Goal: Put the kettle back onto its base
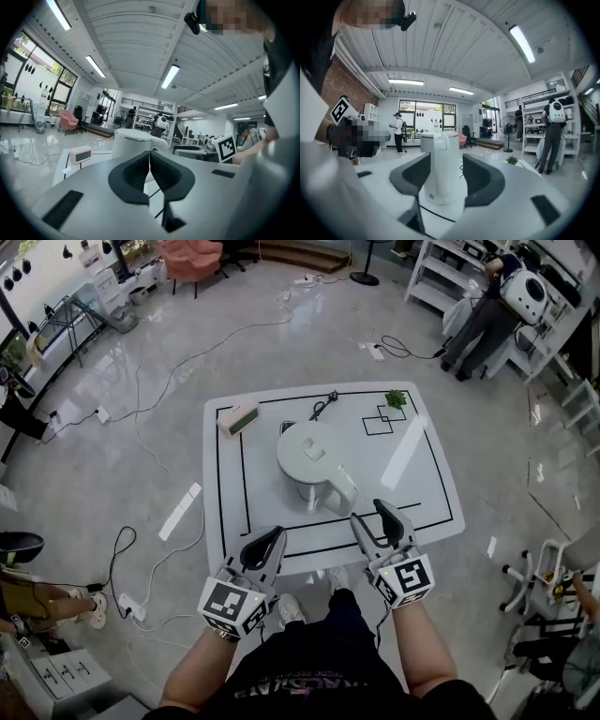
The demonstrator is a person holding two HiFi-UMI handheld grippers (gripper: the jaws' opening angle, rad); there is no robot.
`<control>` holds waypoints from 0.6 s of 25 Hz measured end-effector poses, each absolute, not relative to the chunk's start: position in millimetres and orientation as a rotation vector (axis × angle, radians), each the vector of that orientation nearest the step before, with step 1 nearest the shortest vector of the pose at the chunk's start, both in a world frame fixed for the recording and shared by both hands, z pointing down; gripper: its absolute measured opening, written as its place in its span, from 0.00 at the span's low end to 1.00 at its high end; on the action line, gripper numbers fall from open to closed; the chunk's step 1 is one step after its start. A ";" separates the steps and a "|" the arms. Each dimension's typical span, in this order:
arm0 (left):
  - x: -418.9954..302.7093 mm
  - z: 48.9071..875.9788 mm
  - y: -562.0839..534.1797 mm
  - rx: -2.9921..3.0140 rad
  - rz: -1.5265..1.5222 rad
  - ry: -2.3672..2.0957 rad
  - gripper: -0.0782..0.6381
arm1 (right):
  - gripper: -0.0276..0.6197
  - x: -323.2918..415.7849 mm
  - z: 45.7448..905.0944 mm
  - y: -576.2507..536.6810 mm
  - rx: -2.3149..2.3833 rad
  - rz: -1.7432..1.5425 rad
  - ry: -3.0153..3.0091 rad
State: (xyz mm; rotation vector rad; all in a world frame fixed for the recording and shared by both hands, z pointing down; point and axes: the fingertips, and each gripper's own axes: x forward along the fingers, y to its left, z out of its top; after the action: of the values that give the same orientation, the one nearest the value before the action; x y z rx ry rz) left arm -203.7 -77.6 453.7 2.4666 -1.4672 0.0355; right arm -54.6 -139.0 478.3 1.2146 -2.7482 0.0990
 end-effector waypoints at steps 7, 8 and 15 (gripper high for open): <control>-162.4 449.9 -77.4 2.565 0.020 -1.313 0.12 | 0.35 -15.4 449.3 -113.7 1.354 0.028 -2.703; -155.4 448.5 -77.5 2.573 0.016 -1.297 0.12 | 0.35 -9.3 445.3 -111.4 1.366 0.019 -2.698; -108.1 439.8 -83.6 2.604 0.012 -1.254 0.12 | 0.35 27.3 420.3 -113.8 1.374 -0.008 -2.718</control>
State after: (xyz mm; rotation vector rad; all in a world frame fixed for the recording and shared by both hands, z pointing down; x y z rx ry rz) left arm -108.1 -83.6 439.8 2.6042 -1.2541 0.0119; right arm 27.3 -113.8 420.3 1.3742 -2.7179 -0.0079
